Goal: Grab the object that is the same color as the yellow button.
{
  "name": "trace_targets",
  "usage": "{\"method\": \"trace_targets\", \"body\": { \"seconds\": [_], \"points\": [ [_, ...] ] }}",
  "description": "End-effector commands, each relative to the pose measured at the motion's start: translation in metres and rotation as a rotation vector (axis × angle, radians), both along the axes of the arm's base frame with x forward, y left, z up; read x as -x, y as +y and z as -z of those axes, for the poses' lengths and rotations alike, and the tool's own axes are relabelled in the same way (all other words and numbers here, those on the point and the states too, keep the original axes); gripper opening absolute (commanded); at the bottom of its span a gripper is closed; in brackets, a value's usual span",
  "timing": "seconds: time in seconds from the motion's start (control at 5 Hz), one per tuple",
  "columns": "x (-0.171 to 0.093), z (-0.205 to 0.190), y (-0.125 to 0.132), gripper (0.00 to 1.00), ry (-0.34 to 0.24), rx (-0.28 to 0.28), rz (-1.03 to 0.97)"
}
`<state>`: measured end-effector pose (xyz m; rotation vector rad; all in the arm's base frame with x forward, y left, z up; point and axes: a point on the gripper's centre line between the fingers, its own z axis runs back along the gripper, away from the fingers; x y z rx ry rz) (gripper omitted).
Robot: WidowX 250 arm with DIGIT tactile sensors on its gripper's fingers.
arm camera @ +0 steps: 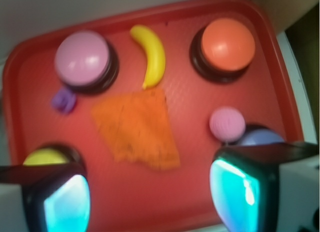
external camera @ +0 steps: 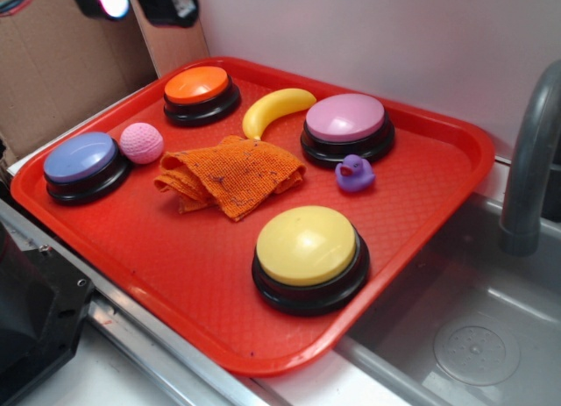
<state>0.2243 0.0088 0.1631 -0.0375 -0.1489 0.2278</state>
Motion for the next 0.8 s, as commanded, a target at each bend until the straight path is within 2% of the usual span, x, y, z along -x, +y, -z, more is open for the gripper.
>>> {"method": "trace_targets", "body": {
  "seconds": [0.0, 0.2, 0.6],
  "points": [
    [-0.062, 0.029, 0.021, 1.0, -0.057, -0.051, -0.076],
    [-0.083, 0.049, 0.024, 1.0, -0.065, -0.102, -0.074],
    [-0.105, 0.078, 0.039, 1.0, -0.092, -0.096, -0.041]
  ]
}}
